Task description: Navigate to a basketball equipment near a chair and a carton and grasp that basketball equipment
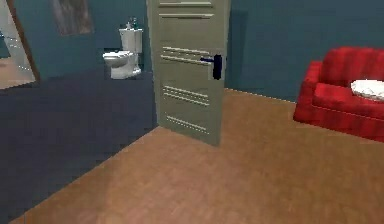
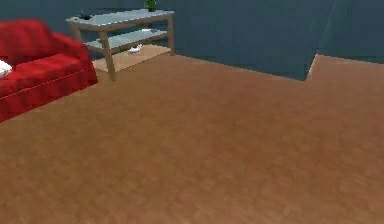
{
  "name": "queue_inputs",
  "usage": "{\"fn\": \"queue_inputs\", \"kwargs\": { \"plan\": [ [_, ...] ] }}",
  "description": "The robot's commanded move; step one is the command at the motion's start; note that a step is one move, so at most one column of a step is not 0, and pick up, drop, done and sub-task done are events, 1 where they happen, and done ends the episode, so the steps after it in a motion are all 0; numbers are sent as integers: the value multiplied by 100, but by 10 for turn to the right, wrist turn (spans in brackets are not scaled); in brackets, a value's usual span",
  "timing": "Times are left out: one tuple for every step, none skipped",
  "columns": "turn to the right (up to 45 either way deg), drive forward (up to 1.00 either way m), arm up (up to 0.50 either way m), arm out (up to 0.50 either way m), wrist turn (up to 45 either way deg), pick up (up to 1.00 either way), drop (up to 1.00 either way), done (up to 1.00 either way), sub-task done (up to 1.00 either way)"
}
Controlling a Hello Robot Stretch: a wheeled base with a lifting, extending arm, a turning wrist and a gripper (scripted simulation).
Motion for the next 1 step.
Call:
{"fn": "queue_inputs", "kwargs": {
  "plan": [
    [0,45,0,0,0,0,0,0,0]
  ]
}}
